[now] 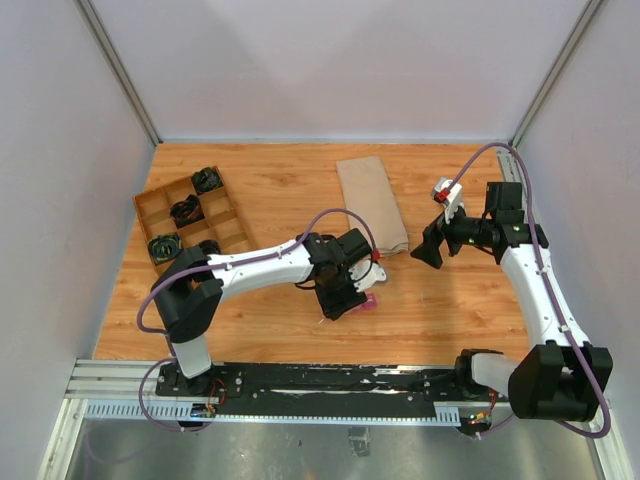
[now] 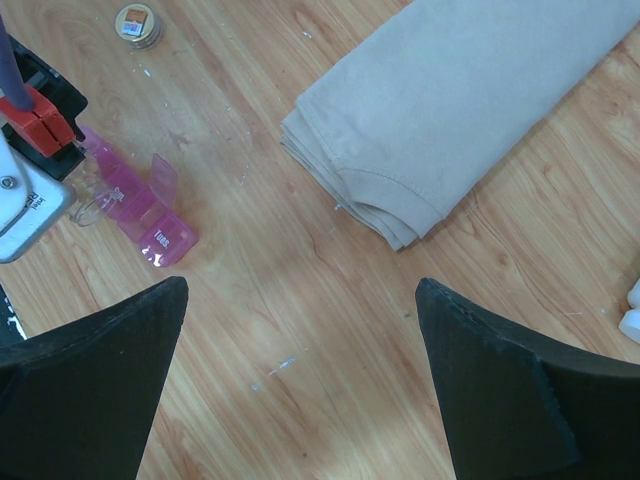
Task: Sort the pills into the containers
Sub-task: Pour the pill into the pill container.
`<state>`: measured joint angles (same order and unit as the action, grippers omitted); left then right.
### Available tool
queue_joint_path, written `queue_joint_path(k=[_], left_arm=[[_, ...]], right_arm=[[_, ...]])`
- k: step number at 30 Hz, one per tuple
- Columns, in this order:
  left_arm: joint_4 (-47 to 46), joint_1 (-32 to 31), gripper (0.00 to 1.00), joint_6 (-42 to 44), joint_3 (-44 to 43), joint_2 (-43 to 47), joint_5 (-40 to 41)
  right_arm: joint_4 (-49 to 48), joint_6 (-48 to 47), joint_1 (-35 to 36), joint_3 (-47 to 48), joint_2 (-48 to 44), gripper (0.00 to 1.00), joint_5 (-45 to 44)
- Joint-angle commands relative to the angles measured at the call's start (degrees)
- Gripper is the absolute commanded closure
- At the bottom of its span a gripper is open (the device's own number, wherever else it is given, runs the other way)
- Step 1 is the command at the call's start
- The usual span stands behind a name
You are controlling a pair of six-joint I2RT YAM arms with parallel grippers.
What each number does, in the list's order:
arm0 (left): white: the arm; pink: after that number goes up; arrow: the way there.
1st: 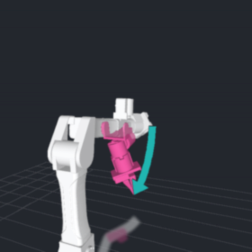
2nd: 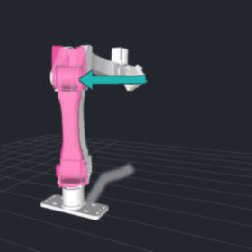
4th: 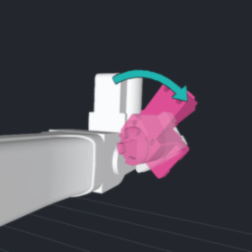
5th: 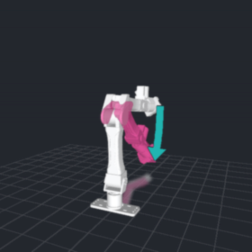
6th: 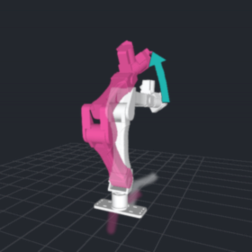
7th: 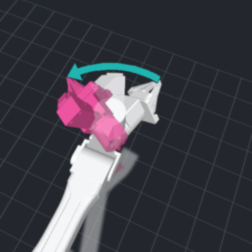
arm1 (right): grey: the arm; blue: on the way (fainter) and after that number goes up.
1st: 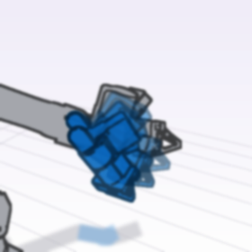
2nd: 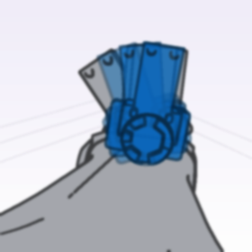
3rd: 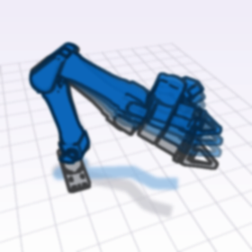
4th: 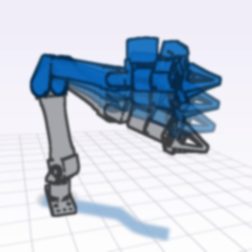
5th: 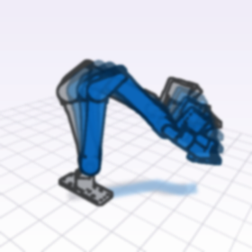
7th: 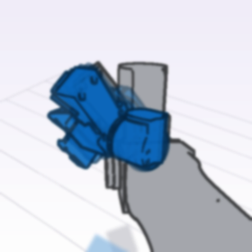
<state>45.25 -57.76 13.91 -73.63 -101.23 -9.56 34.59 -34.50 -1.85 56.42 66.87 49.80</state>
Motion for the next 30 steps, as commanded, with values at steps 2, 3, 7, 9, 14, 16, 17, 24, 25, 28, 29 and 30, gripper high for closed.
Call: queue_joint_path(k=[2,3,7,9,14,16,17,24,25,28,29,30], left_arm=[[-0.6,-0.9,1.00,0.8,-1.6,0.4,0.8],[-0.2,0.0,1.00,0.6,-1.4,-0.3,1.6],[-0.2,-0.8,1.00,0.9,-1.9,-0.2,1.5],[2.1,0.6,1.00,0.4,-3.0,-1.5,1.2],[2.2,0.5,1.00,0.6,-3.7,-1.9,1.4],[1.5,-1.0,1.00,0.8,-3.4,-1.3,0.6],[0.9,-0.8,1.00,0.9,-2.5,-1.0,0.9],[1.4,1.4,1.00,0.0,-1.4,-1.1,0.5],[1.5,1.4,1.00,-0.1,-2.1,-1.2,0.0],[0.0,0.0,1.00,0.5,-1.6,-0.9,0.6],[0.7,0.8,1.00,0.3,-1.7,-1.5,1.0],[2.0,0.7,1.00,0.0,-2.6,-2.3,0.6]], right_arm=[[0.2,0.8,-1.2,1.4,-0.2,0.01,0.2],[0.2,0.8,-1.3,1.5,-0.1,0.01,0.2],[0.3,0.8,-1.3,1.4,-0.1,0.01,0.2],[0.4,0.8,-1.3,1.5,-0.1,0.01,0.2],[0.4,0.8,-1.4,1.5,-0.1,0.01,0.1],[0.2,0.8,-1.4,1.4,-0.3,0.01,0.0],[0.1,0.9,-1.4,1.4,-0.2,0.01,0.1],[0.3,0.9,-1.4,1.5,-0.1,0.01,0.1],[0.3,0.8,-1.5,1.4,-0.3,0.01,0.1],[0.0,1.1,-1.5,1.4,-0.3,0.01,-0.1],[0.1,1.0,-1.4,1.4,-0.3,0.01,-0.1],[0.1,1.0,-1.5,1.4,-0.4,0.01,-0.1]])
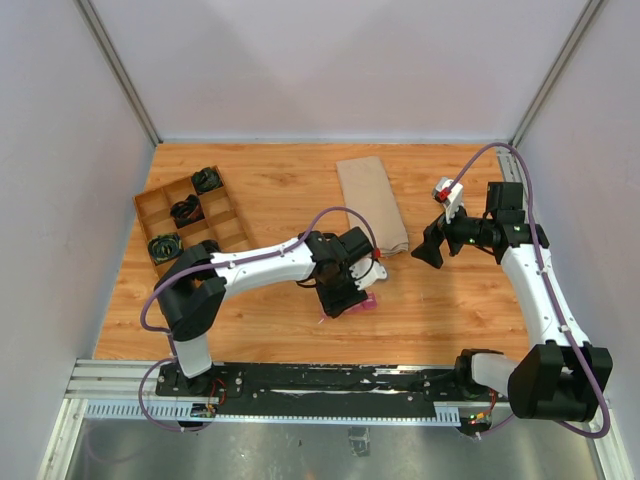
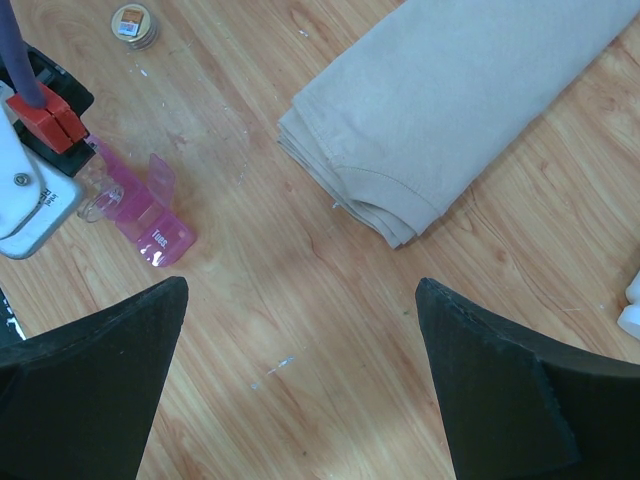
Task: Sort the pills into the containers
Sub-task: Pour the pill into the pill container.
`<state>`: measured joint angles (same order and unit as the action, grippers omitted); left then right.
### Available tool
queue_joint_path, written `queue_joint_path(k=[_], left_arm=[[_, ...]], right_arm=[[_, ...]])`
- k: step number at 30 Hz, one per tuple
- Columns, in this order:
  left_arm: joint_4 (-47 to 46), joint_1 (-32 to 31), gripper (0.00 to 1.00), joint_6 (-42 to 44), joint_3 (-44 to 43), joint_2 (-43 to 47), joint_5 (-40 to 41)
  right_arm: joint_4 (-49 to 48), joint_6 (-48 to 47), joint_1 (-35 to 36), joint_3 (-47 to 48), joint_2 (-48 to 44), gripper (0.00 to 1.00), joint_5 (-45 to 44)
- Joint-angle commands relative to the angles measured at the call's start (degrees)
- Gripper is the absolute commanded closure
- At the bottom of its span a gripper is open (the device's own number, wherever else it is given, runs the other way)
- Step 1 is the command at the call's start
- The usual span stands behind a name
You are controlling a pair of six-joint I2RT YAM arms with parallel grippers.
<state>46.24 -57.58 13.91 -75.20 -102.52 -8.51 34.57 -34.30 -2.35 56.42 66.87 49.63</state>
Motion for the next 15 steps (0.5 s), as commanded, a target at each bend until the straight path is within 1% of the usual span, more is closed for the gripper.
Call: queue_joint_path(k=[1,3,4,5,6,7,8,10,13,14,15], left_arm=[[0.7,-0.6,1.00,0.0,-1.1,-0.6,-0.9],[-1.2,-1.1,1.00,0.4,0.1,0.8,-0.2],[-0.9,0.0,1.00,0.1,0.4,0.1,1.1],[1.3,0.2,1.00,-0.3,-1.1,-0.9,0.8],[1.9,-0.9,1.00,-0.4,-2.0,-0.4,-0.1],[0.3,-2.1,1.00,0.0,-1.5,0.7,0.1],[-1.4,-1.9,1.00,0.3,-0.3,1.0,0.8],[0.6,1.0,1.00,0.0,-0.4,-0.5,0.3],[-1.1,-1.4,1.00,0.5,-0.8,0.4,-0.4],[-1.4,0.2,1.00,0.5,-0.2,0.1,0.4],[0.3,1.1,1.00,0.2,-1.2,-1.2,0.5]], right_arm=[[0.0,0.8,-1.1,1.3,-0.4,0.01,0.0],[-0.2,0.9,-1.1,1.3,-0.3,0.01,0.2],[-0.2,0.9,-1.0,1.3,-0.2,0.01,0.2],[0.0,0.8,-1.0,1.4,-0.2,0.01,0.1],[0.0,0.9,-1.1,1.3,-0.2,0.01,0.0],[-0.1,0.9,-1.1,1.3,-0.2,0.01,0.0],[-0.1,0.9,-1.1,1.3,-0.2,0.01,0.0],[0.1,0.8,-1.1,1.4,-0.2,0.01,-0.1],[-0.2,1.0,-1.1,1.3,-0.4,0.01,-0.3],[-0.2,1.0,-1.1,1.4,-0.4,0.01,-0.2],[0.0,1.0,-1.1,1.4,-0.3,0.01,-0.1]])
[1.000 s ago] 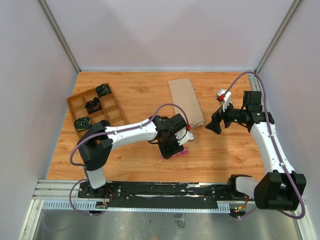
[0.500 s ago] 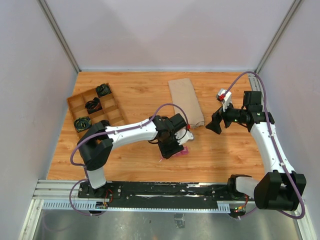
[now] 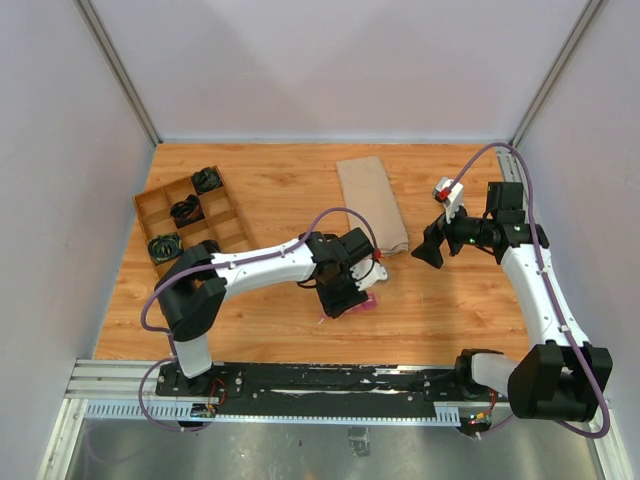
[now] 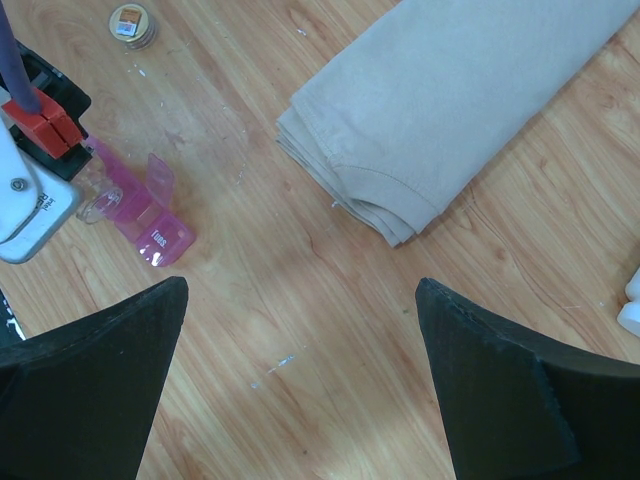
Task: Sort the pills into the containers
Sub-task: Pour the pill into the pill container.
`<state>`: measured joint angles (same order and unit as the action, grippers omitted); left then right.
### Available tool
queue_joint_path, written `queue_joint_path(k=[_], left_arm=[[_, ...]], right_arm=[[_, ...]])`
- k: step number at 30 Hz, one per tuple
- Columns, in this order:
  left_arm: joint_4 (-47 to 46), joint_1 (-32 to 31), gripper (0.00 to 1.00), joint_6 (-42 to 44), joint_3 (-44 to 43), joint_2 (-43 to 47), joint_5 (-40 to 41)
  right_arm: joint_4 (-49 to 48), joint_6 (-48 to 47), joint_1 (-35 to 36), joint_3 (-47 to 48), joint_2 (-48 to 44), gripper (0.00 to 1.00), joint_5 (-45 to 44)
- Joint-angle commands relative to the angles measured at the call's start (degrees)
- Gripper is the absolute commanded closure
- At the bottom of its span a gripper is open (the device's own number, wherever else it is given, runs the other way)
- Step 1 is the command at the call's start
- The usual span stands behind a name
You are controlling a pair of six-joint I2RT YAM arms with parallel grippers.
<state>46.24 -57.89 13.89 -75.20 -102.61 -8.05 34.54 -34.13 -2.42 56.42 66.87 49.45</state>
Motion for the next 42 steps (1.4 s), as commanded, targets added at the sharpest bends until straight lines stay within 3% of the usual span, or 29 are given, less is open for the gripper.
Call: queue_joint_path(k=[1,3,6,9,27,35,42], left_arm=[[2.1,0.8,1.00,0.1,-2.7,-2.1,-0.7],[-0.4,-1.5,1.00,0.7,-1.9,-0.7,-1.0],[1.0,1.2,1.00,0.3,-1.5,-1.9,-0.7],[-1.8,-0.7,1.00,0.6,-0.4,-0.2,-0.3],[3.1,0.7,1.00,0.5,-2.1,-2.6,1.3],[-0.6,-0.3,1.00,1.1,-1.0,-0.4,1.7],[3.8,0.1,1.00,0.1,-3.2,-2.7,2.0]], right_arm=[[0.2,0.8,-1.1,1.4,-0.4,0.01,0.0],[-0.2,0.9,-1.1,1.3,-0.5,0.01,0.0],[0.1,0.8,-1.1,1.4,-0.4,0.01,0.0],[-0.2,0.9,-1.1,1.4,-0.2,0.01,0.1],[0.2,0.9,-1.2,1.5,0.0,0.01,-0.4],[-0.2,1.1,-1.2,1.6,0.0,0.01,-0.4],[-0.1,1.1,-1.2,1.5,-0.2,0.01,-0.7]])
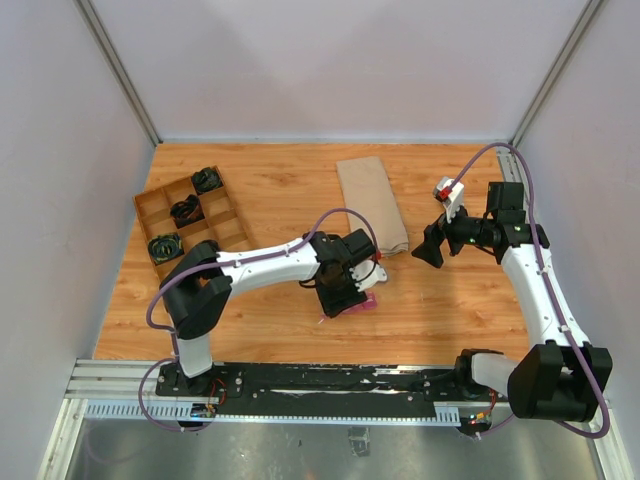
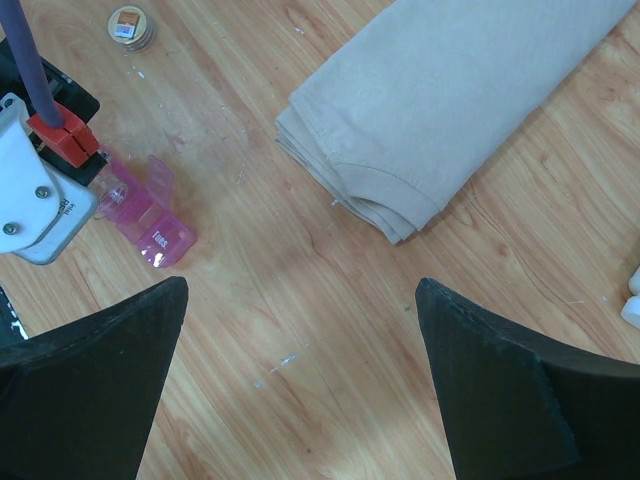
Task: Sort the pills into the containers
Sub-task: Pour the pill into the pill container.
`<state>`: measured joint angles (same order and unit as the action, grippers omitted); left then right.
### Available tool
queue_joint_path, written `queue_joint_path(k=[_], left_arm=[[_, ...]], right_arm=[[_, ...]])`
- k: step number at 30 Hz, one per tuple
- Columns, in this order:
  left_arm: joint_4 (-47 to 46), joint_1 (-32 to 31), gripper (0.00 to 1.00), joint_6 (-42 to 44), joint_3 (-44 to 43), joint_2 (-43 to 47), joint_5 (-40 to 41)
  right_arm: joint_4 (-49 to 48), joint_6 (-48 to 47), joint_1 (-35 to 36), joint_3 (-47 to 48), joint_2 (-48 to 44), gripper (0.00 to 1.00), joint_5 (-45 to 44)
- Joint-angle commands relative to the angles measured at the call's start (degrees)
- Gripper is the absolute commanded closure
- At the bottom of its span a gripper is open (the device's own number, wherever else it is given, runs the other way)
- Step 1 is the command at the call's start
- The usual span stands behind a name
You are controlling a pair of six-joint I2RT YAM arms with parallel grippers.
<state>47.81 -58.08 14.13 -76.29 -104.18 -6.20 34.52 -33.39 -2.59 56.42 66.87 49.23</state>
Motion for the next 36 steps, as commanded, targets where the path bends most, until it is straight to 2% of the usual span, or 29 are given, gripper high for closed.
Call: queue_joint_path(k=[1,3,5,7,10,12,15,17,20,28,31,34,36], left_arm=[[0.9,-1.9,1.00,0.1,-2.4,-0.1,-0.8],[-1.2,-0.9,1.00,0.6,-0.2,1.0,0.3],[1.5,0.9,1.00,-0.2,-1.5,-0.3,-1.2],[-1.1,-1.4,1.00,0.4,-1.2,1.0,-0.8],[1.4,0.4,1.00,-0.3,-1.5,-1.2,-0.4],[0.3,-1.4,1.00,0.2,-1.1,-0.1,-0.6],[2.0,0.0,1.00,-0.7,-1.8,-0.4,0.8],[1.2,-2.0,1.00,-0.2,-1.8,0.7,0.4],[1.4,0.2,1.00,-0.8,-0.8,0.6,-0.1],[2.2,-2.0,1.00,-0.4,-2.9,0.0,-0.8],[3.2,0.5,1.00,-0.4,-1.9,-1.1,-0.3],[0.0,-1.7,1.00,0.1,-1.4,1.3,-1.3],[1.4,1.5,1.00,-0.1,-0.9,0.1,-1.3]], right_arm=[[-0.1,0.4,-1.1,1.4,-0.2,0.01,-0.6],[-0.2,0.4,-1.1,1.5,-0.1,0.01,-0.4],[0.1,0.3,-1.1,1.6,-0.1,0.01,-0.4],[-0.1,0.3,-1.1,1.6,-0.2,0.01,-0.5],[0.0,0.4,-1.1,1.5,-0.3,0.01,-0.6],[-0.2,0.5,-1.1,1.5,-0.4,0.01,-0.7],[-0.2,0.5,-1.1,1.5,-0.2,0.01,-0.7],[-0.2,0.5,-1.1,1.5,-0.1,0.01,-0.7],[-0.1,0.5,-1.1,1.6,-0.2,0.01,-0.9],[-0.4,0.8,-1.1,1.6,-0.1,0.01,-1.2],[-0.2,0.8,-1.1,1.7,0.0,0.01,-1.2],[-0.4,0.8,-1.1,1.6,0.2,0.01,-1.2],[-0.2,0.8,-1.1,1.8,0.2,0.01,-1.3]])
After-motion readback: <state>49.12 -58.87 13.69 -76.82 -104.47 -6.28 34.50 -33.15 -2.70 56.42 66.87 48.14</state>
